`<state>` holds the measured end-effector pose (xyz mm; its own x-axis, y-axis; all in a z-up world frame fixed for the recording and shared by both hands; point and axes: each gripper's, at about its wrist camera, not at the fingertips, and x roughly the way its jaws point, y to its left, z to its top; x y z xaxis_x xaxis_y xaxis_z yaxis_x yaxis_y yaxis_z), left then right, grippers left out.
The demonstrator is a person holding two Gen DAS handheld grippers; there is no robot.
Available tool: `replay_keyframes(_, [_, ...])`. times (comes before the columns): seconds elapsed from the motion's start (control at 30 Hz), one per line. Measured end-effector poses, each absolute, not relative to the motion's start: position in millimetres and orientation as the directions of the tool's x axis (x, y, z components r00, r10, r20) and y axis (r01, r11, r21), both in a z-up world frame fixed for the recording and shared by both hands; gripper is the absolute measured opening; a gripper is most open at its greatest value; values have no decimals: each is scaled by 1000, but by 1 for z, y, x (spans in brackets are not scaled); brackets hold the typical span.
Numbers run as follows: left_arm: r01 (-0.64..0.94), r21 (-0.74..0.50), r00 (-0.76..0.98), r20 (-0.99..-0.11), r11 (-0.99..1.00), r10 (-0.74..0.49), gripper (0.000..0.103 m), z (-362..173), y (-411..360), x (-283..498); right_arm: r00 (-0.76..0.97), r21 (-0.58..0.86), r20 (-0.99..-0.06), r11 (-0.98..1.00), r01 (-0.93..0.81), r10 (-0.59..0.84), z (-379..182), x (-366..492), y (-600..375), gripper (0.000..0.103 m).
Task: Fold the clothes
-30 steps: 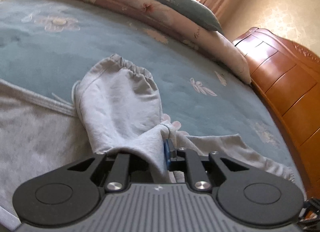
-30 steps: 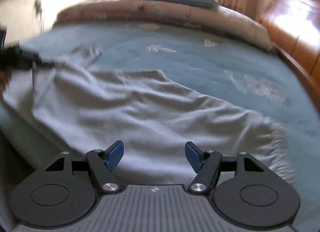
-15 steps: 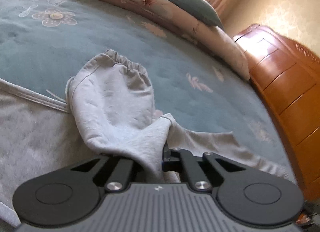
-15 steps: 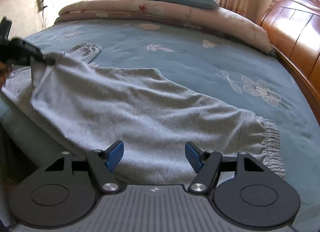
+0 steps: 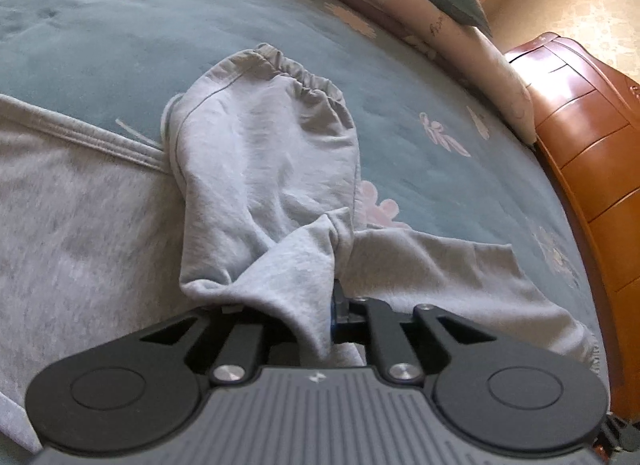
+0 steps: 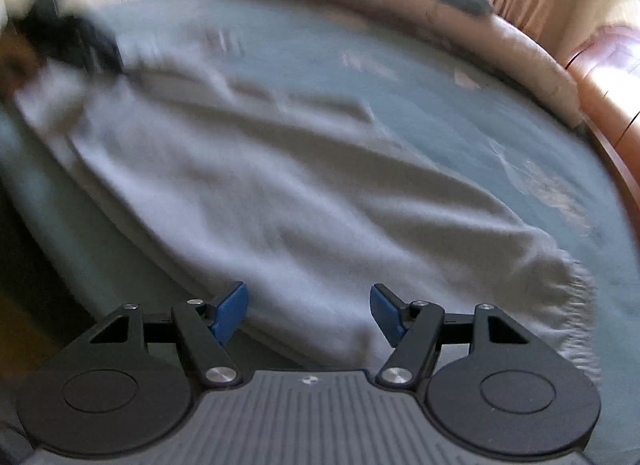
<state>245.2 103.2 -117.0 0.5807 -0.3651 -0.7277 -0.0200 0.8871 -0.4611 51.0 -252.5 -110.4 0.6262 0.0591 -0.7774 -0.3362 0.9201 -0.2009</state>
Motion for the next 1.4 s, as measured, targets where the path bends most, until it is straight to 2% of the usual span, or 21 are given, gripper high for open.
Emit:
replay_keyframes(0.03, [-15,-463,582,-725,886,-369,13,-116,105,243,607,-227,-794,914,-337,26,-116,53,-252,72])
replay_keyframes(0.13, [-1,-470,579,-720,882,-383,17,-114,108,236,593,-148,-802,939,-311,71,-108,47,-267,72])
replay_keyframes(0.3, [37,-470,563,-719,882,-407,30,-106,104,227,654,-74,-744,956,-284,137,-90,54,-268,73])
replay_keyframes(0.47, [57,-541,534,-694,839,-484,43,-104,102,211,636,-115,-757,928,-355,150,-106,68,-236,73])
replay_keyframes(0.7, [12,-601,499,-689,799,-526,44,-125,99,198,623,-53,-754,926,-375,209,-112,66,-222,73])
replay_keyframes(0.8, [-5,-634,522,-662,773,-539,41,-134,102,197,622,-39,-753,929,-369,216,-112,62,-224,73])
replay_keyframes(0.83, [-13,-638,528,-658,770,-536,31,-134,102,197,622,-36,-753,930,-366,216,-112,61,-224,73])
replay_keyframes(0.87, [-17,-628,534,-663,778,-524,8,-133,101,196,622,-33,-752,931,-363,216,-112,60,-225,73])
replay_keyframes(0.9, [-11,-614,536,-670,789,-514,2,-131,99,196,623,-31,-752,932,-361,216,-112,60,-225,73])
replay_keyframes(1.17, [45,-630,595,-607,776,-527,4,-96,107,174,636,-7,-736,937,-348,231,-108,58,-229,73])
replay_keyframes(1.4, [-66,-633,597,-644,771,-478,4,-117,132,170,649,32,-703,925,-378,289,-99,62,-222,73])
